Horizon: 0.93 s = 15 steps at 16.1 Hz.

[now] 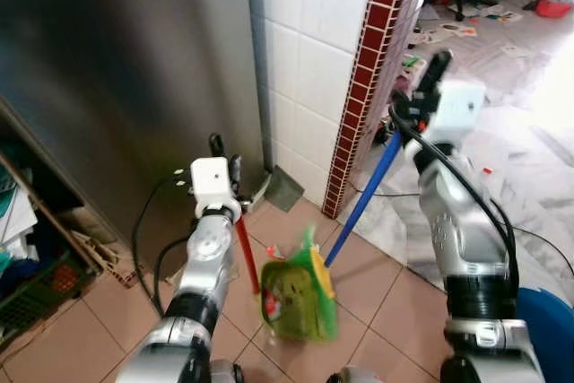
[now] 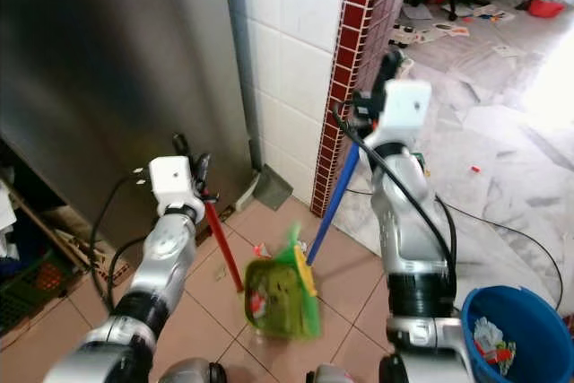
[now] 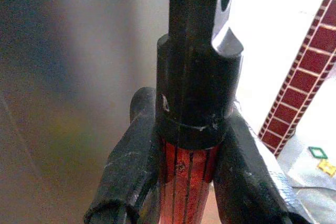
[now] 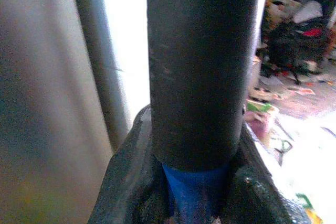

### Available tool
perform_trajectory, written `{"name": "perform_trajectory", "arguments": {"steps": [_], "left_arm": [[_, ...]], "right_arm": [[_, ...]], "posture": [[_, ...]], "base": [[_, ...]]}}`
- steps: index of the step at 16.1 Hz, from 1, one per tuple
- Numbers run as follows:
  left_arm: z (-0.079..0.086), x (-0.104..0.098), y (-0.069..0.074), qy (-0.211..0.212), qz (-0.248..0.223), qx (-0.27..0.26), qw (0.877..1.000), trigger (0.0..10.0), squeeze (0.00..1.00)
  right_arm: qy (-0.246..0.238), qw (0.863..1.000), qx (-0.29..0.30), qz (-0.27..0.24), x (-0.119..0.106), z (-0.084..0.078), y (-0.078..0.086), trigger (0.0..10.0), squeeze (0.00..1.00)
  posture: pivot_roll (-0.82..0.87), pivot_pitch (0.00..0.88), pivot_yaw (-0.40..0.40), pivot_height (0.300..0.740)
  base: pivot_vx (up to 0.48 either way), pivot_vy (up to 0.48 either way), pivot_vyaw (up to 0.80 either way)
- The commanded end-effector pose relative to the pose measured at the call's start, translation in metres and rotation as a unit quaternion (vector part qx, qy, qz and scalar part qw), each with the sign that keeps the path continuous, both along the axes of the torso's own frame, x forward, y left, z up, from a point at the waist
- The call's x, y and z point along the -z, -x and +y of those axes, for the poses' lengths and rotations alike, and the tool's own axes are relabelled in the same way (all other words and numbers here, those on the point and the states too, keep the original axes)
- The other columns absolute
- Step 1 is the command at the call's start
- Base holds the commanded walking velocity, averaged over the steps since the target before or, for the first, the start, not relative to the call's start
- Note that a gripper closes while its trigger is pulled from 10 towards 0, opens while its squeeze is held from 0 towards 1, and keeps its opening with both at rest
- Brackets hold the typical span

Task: Sweep floor

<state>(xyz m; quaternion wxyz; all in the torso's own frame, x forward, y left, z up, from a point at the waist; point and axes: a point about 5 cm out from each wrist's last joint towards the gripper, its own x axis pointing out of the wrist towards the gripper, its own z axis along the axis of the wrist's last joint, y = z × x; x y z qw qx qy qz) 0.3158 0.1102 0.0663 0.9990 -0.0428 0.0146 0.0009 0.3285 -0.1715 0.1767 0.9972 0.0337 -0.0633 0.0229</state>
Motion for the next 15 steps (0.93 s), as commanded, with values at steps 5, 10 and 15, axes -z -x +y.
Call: {"name": "perform_trajectory", "arguments": {"steps": [5, 10, 15], "left_arm": [[0.010, -0.022, 0.016, 0.006, -0.025, 0.017, 1.000, 10.0, 0.00], [0.021, -0.039, 0.033, 0.003, -0.032, 0.013, 0.999, 10.0, 0.00], [0.016, -0.042, 0.036, 0.003, -0.023, 0.029, 0.999, 10.0, 0.00]], "right_arm": [[0.041, 0.996, 0.073, 0.004, 0.017, -0.014, 0.006, 10.0, 0.00], [0.076, 0.994, 0.078, 0.020, 0.034, -0.006, 0.007, 10.0, 0.00], [0.078, 0.993, 0.081, 0.032, 0.043, -0.010, 0.009, 10.0, 0.00]], "posture": [[-0.11, 0.000, 0.025, 0.740], [-0.10, 0.000, 0.040, 0.740], [-0.11, 0.000, 0.038, 0.740]], "base": [[0.000, 0.000, 0.00], [0.000, 0.000, -0.16], [0.000, 0.000, -0.80]]}}
